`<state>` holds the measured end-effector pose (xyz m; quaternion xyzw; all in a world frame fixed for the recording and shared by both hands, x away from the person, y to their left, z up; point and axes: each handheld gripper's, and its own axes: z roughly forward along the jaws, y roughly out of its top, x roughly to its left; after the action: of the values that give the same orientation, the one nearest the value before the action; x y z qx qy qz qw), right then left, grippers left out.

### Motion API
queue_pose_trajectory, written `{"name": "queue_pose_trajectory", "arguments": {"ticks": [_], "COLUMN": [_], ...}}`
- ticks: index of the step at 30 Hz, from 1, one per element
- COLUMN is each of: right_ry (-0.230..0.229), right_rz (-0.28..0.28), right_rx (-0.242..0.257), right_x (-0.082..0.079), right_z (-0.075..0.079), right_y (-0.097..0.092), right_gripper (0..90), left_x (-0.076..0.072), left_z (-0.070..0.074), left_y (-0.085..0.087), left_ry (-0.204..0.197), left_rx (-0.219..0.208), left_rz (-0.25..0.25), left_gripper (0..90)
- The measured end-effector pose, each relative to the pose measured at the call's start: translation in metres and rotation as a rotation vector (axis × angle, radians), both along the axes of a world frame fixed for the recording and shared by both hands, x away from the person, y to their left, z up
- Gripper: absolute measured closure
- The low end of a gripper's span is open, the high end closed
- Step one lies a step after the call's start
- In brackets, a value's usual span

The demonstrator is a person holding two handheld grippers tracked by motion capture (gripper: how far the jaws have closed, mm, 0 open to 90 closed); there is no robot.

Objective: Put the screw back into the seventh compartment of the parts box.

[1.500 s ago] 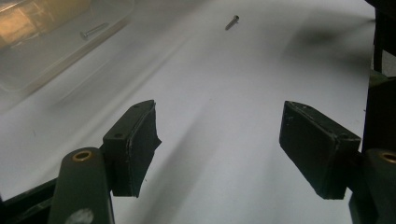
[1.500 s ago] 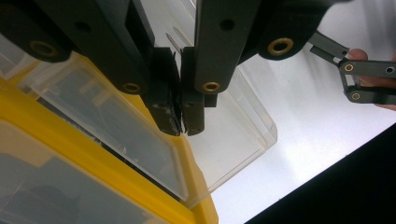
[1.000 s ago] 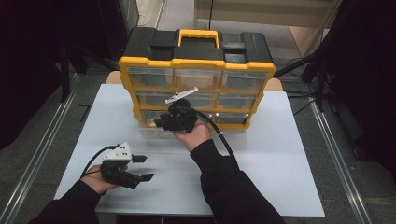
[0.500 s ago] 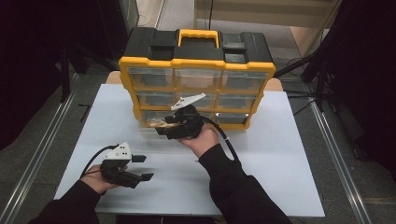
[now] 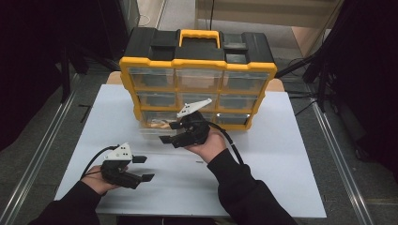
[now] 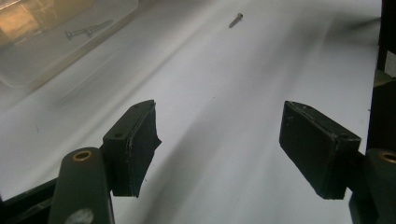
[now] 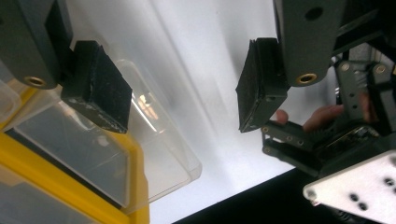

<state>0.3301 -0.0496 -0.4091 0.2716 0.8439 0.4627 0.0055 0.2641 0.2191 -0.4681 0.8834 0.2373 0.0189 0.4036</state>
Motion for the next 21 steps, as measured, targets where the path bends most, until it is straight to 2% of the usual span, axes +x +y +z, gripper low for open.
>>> {"name": "queue_pose_trajectory", "arguments": {"ticks": [3, 15, 21], "right_ry": [-0.015, -0.010, -0.008], "right_rz": [0.009, 0.022, 0.040], "right_rx": [0.009, 0.029, 0.015], "right_x": [-0.003, -0.013, -0.016], "right_z": [-0.001, -0.010, -0.015], "right_y": [-0.003, -0.018, -0.022], "right_gripper": [36.0, 32.6, 30.4], "left_x": [0.000, 0.000, 0.000], "left_z": [0.000, 0.000, 0.000], "left_y": [0.000, 0.000, 0.001], "left_ry": [0.001, 0.003, -0.001], "left_rx": [-0.001, 0.003, -0.001], "left_rz": [0.001, -0.002, -0.001], "left_gripper": [27.6, 27.6, 27.6]}}
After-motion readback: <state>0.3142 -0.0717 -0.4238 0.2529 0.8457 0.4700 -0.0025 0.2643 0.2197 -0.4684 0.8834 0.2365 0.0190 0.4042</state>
